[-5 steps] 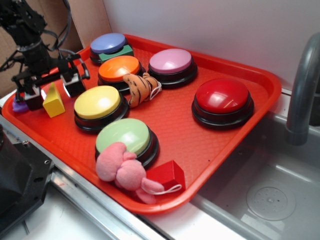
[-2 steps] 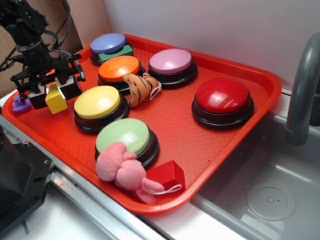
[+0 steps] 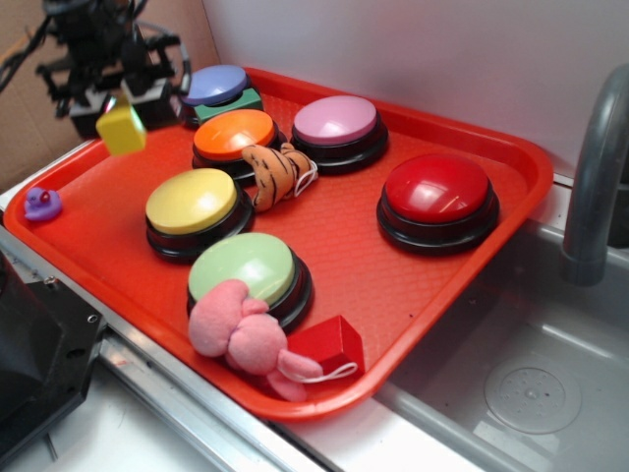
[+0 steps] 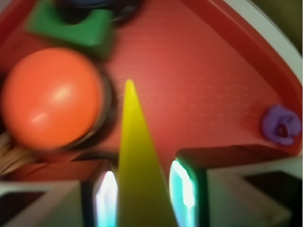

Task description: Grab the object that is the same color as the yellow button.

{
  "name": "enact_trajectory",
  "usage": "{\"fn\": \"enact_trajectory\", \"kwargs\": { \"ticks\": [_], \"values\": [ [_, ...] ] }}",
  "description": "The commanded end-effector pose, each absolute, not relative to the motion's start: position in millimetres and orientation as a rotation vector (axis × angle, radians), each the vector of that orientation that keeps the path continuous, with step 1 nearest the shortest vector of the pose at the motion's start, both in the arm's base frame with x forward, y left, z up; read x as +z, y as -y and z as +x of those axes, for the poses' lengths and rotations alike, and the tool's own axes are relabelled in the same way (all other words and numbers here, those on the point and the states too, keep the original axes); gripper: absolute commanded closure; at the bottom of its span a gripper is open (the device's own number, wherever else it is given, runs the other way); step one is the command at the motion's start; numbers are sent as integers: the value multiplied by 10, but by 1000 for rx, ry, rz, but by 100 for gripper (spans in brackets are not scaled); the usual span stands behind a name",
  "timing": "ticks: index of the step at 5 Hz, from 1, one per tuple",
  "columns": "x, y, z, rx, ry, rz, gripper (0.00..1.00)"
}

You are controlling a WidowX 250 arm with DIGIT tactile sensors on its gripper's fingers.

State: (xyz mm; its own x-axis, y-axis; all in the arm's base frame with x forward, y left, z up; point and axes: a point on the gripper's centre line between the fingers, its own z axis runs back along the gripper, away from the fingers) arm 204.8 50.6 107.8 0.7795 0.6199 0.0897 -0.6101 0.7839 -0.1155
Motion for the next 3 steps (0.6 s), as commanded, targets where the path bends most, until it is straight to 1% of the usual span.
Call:
{"fn": "enact_trajectory", "kwargs": {
  "ticks": [1,2,3],
  "values": [
    [1636,-20,2084,377,126,-165,100],
    [1670,192,2118,250,102,-231,100],
    [1544,295,2130,283,126,-222,100]
  ]
}}
